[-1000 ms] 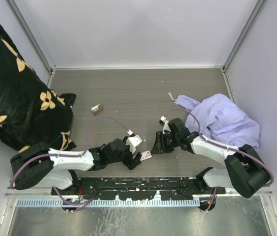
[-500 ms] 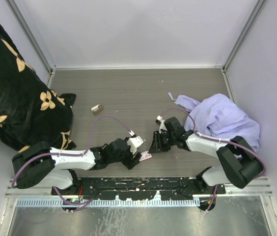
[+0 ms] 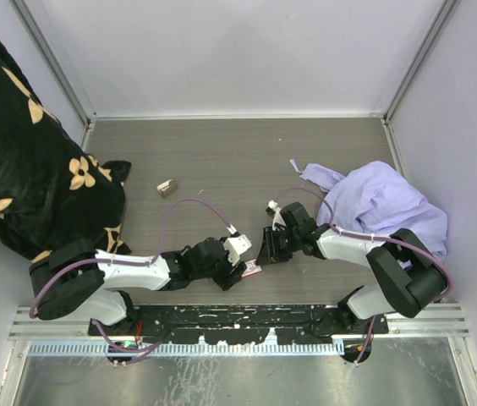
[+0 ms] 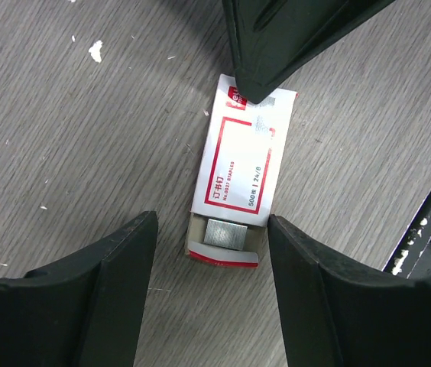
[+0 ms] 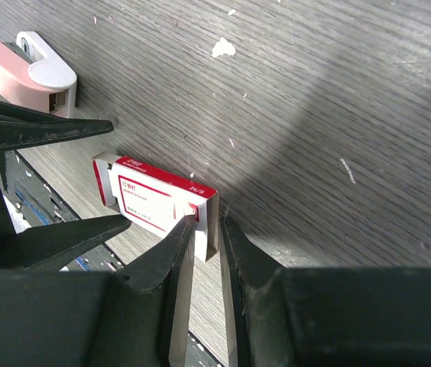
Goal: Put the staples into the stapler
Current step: Open the staple box at the center of the board.
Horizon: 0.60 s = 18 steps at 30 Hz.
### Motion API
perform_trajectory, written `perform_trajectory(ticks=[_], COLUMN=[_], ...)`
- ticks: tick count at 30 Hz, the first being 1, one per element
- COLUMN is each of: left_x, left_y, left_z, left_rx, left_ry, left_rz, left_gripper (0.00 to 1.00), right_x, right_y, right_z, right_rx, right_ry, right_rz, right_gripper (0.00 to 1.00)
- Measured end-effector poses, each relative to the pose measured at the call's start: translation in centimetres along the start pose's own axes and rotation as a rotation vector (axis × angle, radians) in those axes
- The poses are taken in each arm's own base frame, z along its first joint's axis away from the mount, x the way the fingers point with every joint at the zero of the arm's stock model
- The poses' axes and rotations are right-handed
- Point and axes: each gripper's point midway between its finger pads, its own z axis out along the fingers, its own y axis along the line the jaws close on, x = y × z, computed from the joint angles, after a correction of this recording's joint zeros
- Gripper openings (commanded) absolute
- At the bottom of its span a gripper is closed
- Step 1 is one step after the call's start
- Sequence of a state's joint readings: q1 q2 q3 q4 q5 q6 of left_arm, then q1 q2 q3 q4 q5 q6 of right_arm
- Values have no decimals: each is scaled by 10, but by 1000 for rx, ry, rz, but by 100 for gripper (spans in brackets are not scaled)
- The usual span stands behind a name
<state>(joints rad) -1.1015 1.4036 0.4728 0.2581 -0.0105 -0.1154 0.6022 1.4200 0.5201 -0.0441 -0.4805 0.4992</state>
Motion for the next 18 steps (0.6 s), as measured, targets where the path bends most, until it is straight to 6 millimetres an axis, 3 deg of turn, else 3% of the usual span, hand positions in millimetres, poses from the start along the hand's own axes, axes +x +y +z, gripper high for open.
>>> perform_trajectory(ticks=[11, 18], left_x=[0, 0], left_y=[-2, -2], left_z=[5, 5], left_rx=[5, 6], left_ry=[13, 14], left_rz=[-1, 1], left_gripper=[52, 47], right_x=[-1, -2], right_y=[4, 6], right_z=[2, 3], right_rx=[-19, -33], right_ry=[-1, 0], right_rz=[-3, 6], right_gripper=[16, 26])
